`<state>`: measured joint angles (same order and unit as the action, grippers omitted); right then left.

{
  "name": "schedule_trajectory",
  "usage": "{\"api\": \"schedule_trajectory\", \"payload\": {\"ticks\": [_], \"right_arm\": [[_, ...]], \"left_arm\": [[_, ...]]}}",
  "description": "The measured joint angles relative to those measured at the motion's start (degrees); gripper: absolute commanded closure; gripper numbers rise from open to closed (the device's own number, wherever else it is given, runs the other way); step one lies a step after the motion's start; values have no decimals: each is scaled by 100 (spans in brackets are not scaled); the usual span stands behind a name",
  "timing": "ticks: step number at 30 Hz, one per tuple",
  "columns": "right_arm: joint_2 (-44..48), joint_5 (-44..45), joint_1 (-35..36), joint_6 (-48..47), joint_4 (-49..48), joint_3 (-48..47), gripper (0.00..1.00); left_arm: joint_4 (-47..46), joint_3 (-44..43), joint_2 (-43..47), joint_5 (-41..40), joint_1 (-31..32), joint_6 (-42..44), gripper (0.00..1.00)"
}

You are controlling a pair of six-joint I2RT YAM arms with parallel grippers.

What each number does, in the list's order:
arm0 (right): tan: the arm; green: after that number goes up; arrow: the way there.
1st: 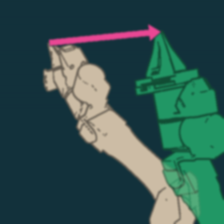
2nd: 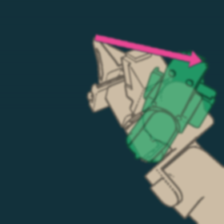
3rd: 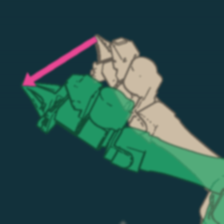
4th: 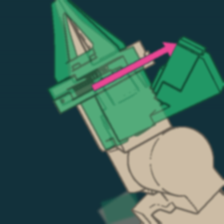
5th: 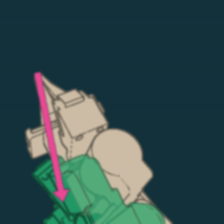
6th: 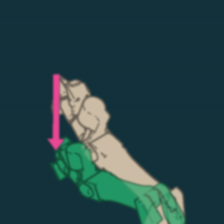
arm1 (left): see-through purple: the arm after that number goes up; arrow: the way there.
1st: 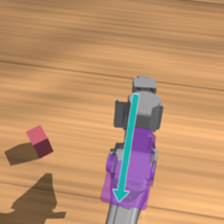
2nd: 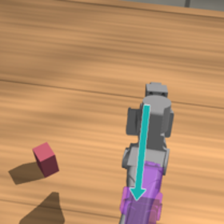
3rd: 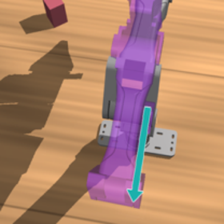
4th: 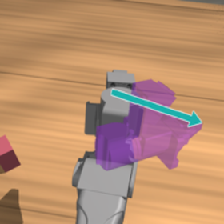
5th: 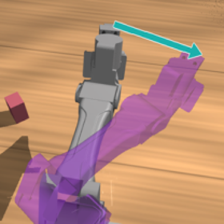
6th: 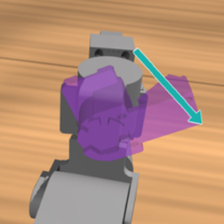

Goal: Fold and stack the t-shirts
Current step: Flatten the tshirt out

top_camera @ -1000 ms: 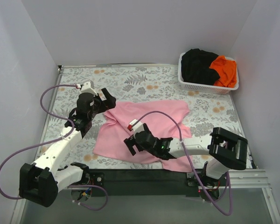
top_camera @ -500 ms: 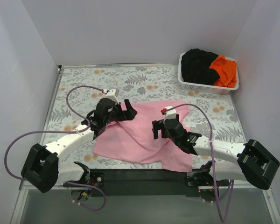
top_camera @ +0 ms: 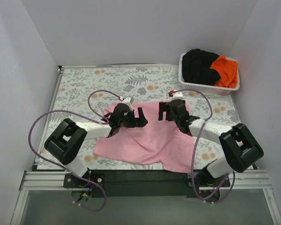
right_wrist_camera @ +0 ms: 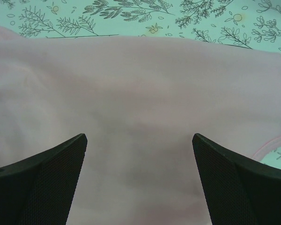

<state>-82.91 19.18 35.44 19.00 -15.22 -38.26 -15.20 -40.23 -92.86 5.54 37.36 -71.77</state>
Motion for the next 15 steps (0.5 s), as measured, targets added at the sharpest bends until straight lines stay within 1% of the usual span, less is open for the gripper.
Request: {"api": "schedule_trajectory", "payload": {"ticks": [8,15], "right_arm": [[-1209,-527,-409,-35,-90,-675,16],[-2170,-981,-610,-48,-181,-1517,17]], "left_arm": [[-142,-256,-387,-109,0,31,2],[-42,-378,-463,-490,2,127,2]]}}
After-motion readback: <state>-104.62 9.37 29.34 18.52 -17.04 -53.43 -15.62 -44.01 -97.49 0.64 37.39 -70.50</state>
